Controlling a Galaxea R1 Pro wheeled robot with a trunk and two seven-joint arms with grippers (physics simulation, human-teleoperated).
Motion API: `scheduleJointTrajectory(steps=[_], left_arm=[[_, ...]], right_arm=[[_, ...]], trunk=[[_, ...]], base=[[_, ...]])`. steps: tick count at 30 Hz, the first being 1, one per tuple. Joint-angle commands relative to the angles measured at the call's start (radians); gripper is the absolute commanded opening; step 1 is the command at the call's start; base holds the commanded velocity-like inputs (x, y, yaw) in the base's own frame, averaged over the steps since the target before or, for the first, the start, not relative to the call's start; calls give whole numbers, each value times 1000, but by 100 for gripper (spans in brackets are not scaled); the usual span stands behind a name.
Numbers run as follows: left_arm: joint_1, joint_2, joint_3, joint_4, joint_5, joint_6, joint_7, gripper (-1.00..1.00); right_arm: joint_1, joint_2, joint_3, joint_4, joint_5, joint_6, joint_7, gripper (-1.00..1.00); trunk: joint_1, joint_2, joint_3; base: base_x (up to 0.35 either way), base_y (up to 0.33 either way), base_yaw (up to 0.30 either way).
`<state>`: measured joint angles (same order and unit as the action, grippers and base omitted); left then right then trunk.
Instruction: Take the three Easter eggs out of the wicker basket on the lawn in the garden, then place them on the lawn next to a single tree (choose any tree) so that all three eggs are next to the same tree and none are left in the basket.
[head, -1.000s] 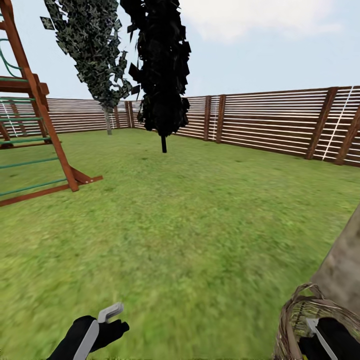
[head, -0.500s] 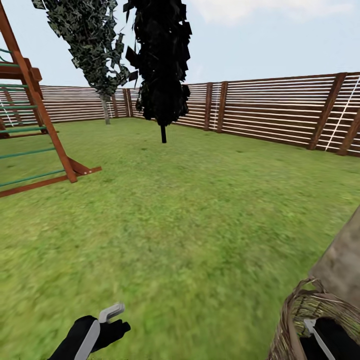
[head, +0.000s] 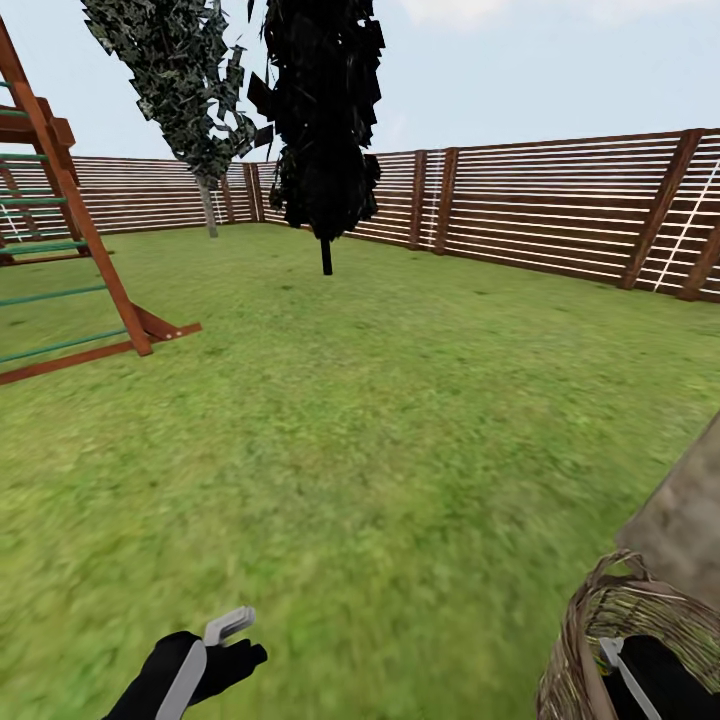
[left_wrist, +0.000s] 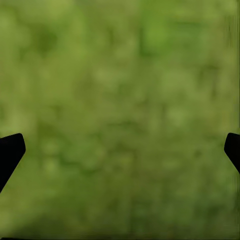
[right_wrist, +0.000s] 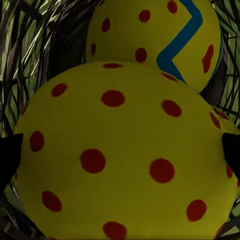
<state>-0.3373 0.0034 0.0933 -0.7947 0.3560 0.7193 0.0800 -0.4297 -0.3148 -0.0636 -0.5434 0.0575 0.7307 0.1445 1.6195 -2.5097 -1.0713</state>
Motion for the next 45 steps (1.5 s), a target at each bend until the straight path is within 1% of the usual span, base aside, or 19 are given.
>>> scheduleJointTrajectory(steps=[1,20,24,31,34,42,45], left_arm=[[0,0,0,-2,11,5,9,100],[0,0,0,4,11,5,8,100],[0,-8,0,4,11,5,8,100],[0,-8,-1,13,11,4,8,100],[0,-15,-1,18,9,3,8,100],[0,-16,-1,19,9,3,8,100],[-1,-17,-1,21,9,5,9,100]], right_arm=[[0,0,-4,-1,14,3,7,-100],[1,-3,-5,-1,13,4,6,-100],[0,-3,-5,-1,13,4,6,-100],[0,-4,-5,0,11,8,8,-100],[0,-4,-5,0,10,6,8,-100],[1,-7,-7,0,11,11,10,-100],[0,-9,-7,0,11,12,10,-100]], trunk=[[0,0,-1],[0,0,-1],[0,0,-1],[0,0,-1],[0,0,-1],[0,0,-1],[-2,0,11]], base=[[0,0,0],[0,0,0],[0,0,0],[0,0,0],[0,0,0],[0,0,0],[0,0,0]])
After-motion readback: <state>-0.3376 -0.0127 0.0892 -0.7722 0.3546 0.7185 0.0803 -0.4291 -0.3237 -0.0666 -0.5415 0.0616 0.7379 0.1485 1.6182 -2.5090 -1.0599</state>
